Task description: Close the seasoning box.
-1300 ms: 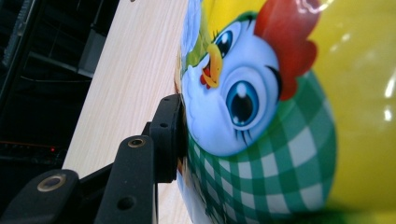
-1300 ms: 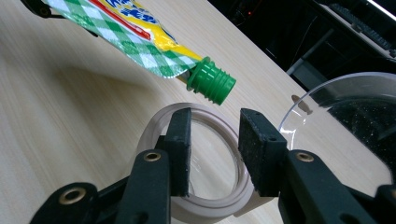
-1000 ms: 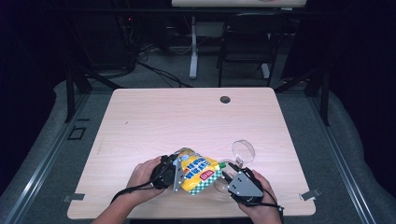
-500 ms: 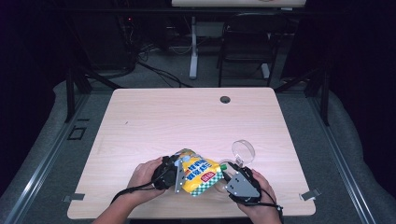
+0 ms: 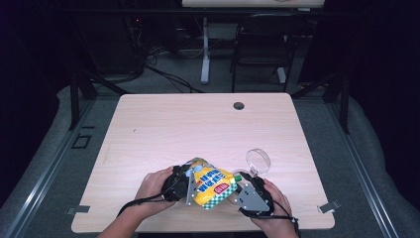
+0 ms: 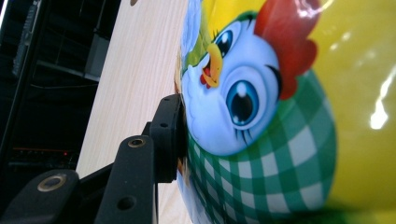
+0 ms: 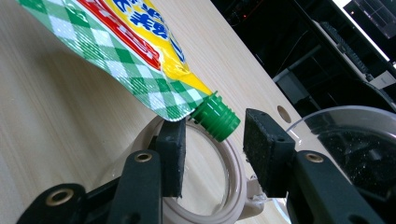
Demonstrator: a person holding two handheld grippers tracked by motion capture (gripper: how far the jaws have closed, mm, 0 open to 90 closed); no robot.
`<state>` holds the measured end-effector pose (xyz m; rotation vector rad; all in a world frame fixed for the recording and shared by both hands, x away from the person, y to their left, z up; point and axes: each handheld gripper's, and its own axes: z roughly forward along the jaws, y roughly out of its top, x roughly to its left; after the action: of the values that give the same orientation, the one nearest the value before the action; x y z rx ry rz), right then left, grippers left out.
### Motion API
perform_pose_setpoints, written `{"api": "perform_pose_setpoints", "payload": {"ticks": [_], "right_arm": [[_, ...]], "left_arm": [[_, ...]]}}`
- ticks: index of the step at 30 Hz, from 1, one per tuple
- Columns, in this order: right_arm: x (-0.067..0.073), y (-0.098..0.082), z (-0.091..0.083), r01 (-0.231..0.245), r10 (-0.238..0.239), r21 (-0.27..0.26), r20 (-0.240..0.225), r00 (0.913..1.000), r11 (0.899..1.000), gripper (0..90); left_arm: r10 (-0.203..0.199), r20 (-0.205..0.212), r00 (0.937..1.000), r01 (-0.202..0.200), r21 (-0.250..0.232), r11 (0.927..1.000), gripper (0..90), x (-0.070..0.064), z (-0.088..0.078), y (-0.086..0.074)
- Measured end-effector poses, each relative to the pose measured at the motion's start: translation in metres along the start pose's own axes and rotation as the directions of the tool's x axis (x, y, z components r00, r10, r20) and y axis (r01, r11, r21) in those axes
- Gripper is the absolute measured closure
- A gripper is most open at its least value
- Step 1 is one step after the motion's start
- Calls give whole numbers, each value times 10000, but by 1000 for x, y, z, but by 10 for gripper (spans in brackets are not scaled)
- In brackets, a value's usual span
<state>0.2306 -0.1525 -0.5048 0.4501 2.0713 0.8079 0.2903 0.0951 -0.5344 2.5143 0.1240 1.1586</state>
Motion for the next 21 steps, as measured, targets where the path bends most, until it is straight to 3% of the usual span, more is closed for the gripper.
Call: {"api": "perform_pose_setpoints", "payload": {"ticks": [13,14,18,19,21], "right_arm": [[5,4,4,543,-543,108,2,9985,9985,592],[5,4,4,539,-539,66,-3,9985,9985,592],[6,5,5,564,-564,18,47,9984,9984,593],[6,5,5,572,-572,9,57,9983,9984,593],[6,4,4,570,-570,-24,37,9984,9984,590]], "left_arm": [[87,-160,9998,-88,-79,9999,596,-1,0,1],[-195,-204,9996,188,-352,9992,596,-3,1,1],[-154,-227,9996,146,-353,9993,596,-3,1,1],[61,-179,9998,-63,-91,9999,597,-1,0,1],[114,-179,9998,-116,-57,9999,596,-1,-1,2]]}}
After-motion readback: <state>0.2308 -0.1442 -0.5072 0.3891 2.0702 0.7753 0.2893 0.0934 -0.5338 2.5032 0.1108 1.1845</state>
